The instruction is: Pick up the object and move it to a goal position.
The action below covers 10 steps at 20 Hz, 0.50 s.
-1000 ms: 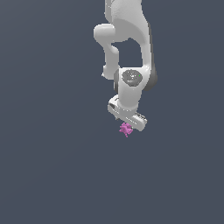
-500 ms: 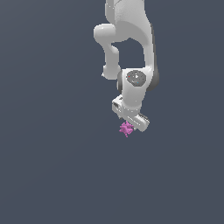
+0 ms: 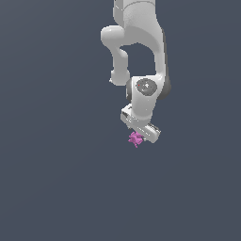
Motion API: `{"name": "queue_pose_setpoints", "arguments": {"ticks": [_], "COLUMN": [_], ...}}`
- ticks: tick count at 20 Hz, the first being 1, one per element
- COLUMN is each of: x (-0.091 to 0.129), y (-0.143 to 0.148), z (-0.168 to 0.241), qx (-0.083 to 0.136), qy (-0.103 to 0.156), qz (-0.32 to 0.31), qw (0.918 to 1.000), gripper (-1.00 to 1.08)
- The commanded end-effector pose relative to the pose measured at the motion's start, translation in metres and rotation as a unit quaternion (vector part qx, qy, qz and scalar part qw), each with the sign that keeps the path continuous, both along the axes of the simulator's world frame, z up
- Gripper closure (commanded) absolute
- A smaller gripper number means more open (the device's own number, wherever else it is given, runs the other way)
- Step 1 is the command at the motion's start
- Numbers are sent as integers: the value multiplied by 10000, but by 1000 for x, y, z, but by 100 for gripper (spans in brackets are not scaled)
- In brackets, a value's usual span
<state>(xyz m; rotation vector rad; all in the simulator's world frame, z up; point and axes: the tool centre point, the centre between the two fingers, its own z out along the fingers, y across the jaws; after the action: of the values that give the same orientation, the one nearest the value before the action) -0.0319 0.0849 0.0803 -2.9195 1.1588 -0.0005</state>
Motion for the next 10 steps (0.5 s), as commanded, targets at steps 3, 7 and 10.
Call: {"name": "queue_pose_setpoints", "arguments": {"ticks": [3, 7, 10], "x": [-1, -1, 0], "y": [0, 0, 0], "z": [-21, -36, -40], "qx": [-2, -2, -2], "qy": [4, 3, 3], "qz": [-8, -15, -15], "qw": [10000, 10000, 10000], "gripper": [-92, -92, -92]}}
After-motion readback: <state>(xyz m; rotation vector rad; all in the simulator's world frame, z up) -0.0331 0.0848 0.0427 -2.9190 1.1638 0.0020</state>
